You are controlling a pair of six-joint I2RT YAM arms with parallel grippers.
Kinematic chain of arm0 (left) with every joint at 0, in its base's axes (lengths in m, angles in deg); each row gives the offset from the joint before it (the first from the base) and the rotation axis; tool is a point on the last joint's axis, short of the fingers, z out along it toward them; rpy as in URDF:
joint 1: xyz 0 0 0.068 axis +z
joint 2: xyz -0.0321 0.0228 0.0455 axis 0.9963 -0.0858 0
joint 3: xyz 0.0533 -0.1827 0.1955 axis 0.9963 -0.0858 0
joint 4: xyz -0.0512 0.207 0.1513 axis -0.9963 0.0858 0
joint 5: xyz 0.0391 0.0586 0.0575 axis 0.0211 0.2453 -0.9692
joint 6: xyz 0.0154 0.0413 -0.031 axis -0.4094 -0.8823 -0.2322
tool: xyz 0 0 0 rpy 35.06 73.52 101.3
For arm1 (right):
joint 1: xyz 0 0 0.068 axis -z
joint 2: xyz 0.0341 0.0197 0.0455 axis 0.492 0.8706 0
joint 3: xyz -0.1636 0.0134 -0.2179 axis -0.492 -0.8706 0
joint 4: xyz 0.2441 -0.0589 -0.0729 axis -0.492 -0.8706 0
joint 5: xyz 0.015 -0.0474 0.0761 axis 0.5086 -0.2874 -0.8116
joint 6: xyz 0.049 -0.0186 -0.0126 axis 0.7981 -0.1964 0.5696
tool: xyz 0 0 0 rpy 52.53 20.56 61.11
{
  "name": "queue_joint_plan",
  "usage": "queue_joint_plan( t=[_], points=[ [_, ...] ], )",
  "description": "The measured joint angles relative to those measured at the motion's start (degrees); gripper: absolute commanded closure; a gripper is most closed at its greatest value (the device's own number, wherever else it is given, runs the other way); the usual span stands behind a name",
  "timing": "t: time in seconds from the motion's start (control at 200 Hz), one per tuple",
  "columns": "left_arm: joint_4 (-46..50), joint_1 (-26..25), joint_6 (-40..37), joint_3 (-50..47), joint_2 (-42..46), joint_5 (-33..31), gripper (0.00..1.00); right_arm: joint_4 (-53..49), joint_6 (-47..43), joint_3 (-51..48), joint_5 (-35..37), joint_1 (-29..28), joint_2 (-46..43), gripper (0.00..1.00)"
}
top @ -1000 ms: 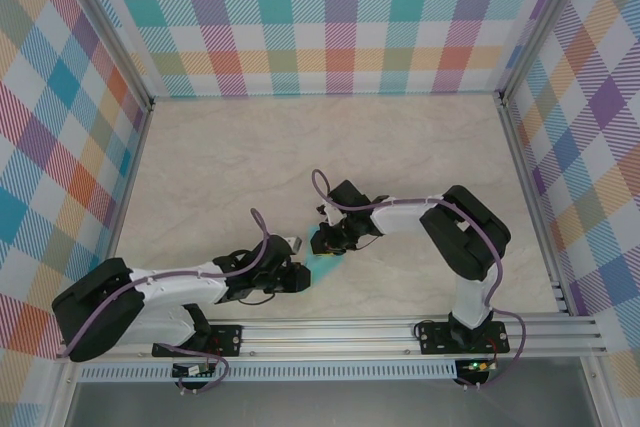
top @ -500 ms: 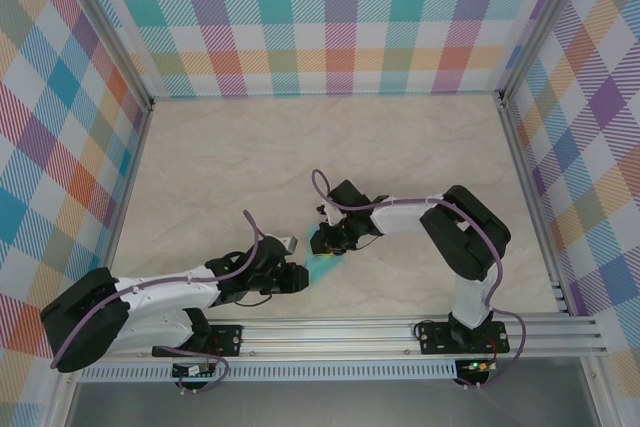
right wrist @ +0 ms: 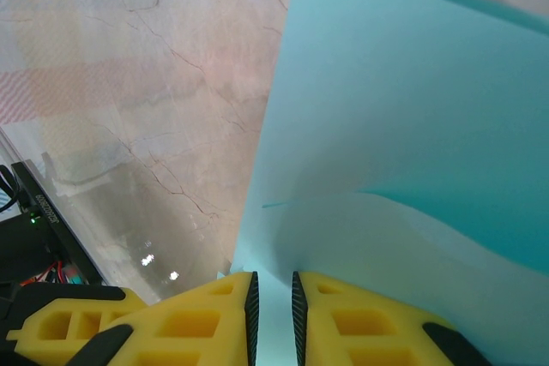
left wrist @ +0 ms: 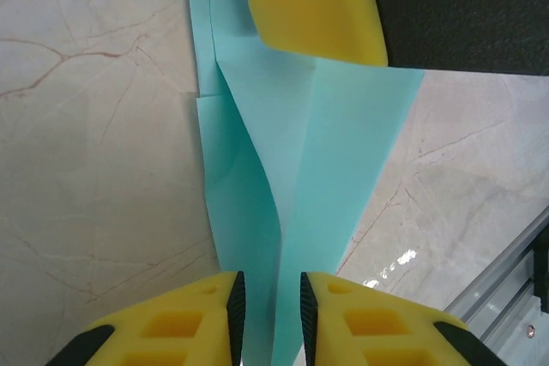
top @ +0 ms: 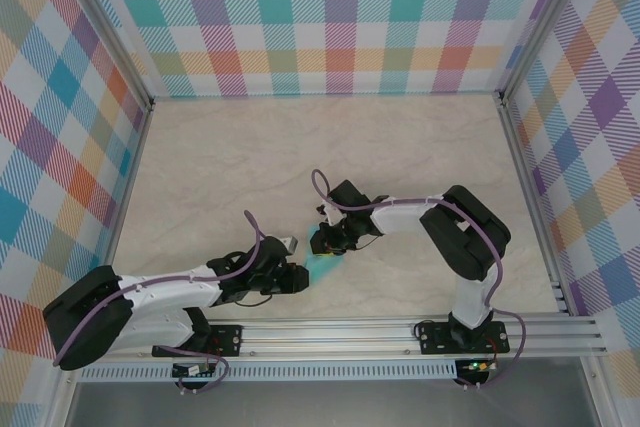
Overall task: Fold a paper plane with a square sheet of paper (pick it up from the middle)
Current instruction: Fourth fold the wing at the center of the table.
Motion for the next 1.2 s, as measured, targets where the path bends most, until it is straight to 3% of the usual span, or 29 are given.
queue_joint_plan(
  t=[0.24,0.575,0.865,1.045,1.2],
  points=[
    [-4.6,0.0,0.0,0.0,-5.0,0.9,0.73,-0.1,-0.2,0.0,0.0,0.0,0.0,0.79],
    [-5.7,0.7,0.2,0.0,-2.8,1.0,0.69,-0.4,-0.6,0.1,-0.2,0.0,0.0,0.79],
    [-5.7,0.8,0.9,-0.1,-1.2,0.6,0.81,-0.5,-0.6,0.1,-0.2,0.0,0.0,0.79],
    [-5.7,1.0,1.1,-0.3,-1.4,0.8,1.00,-0.5,-0.6,0.1,-0.2,0.0,0.0,0.79],
    [-6.1,1.1,0.9,-1.0,-1.4,0.9,1.00,-0.7,-0.6,0.1,-0.2,0.0,0.0,0.79]
  ],
)
